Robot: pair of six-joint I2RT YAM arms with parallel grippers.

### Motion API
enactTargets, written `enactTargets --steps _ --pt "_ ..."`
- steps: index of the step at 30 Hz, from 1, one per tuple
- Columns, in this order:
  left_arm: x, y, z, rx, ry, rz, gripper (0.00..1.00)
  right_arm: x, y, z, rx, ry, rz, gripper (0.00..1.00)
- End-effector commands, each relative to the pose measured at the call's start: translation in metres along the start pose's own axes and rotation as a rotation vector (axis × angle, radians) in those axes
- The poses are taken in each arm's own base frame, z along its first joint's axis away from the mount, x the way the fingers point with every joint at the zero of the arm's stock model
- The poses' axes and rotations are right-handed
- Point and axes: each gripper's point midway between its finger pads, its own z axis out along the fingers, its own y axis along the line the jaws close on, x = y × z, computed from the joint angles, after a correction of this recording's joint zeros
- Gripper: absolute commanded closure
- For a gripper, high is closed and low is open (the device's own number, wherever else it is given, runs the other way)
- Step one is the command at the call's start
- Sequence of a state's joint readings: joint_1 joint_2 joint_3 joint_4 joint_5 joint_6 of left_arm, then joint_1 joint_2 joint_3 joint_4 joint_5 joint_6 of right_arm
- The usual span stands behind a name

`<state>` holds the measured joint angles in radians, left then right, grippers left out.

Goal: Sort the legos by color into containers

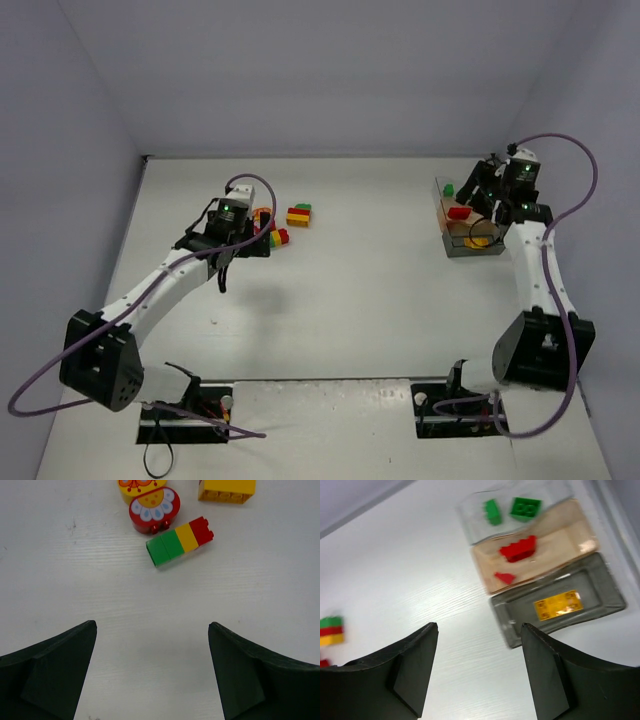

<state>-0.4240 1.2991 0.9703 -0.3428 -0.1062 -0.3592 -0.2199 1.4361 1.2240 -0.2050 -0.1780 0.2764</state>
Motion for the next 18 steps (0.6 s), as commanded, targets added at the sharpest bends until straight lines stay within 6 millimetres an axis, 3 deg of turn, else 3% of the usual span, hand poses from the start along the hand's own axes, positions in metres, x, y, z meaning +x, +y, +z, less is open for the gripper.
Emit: enactTargets --steps 1,7,10,14,18 --pt "-0.041 -0.013 0.010 0.022 -0.074 -0.030 0.14 0.007 0.038 -0.027 -0.137 -0.028 -0.026 0.36" --pt "-0.049 -0.020 0.047 0.074 -0.042 0.284 0.14 0.022 0.063 -0.067 -0.279 -0.054 -0.038 0.36" --pt "-0.040 -0.025 0.071 0.122 0.020 0.373 0.16 0.032 0.068 -0.080 -0.327 -0.056 -0.051 0.36" --pt "-0.040 -0.025 0.092 0.139 0.047 0.389 0.26 0.043 0.073 -0.091 -0.375 -0.053 -0.067 0.35" --pt "-0.041 -0.020 0.111 0.126 0.089 0.400 0.26 0.050 0.073 -0.100 -0.394 -0.062 -0.075 0.35"
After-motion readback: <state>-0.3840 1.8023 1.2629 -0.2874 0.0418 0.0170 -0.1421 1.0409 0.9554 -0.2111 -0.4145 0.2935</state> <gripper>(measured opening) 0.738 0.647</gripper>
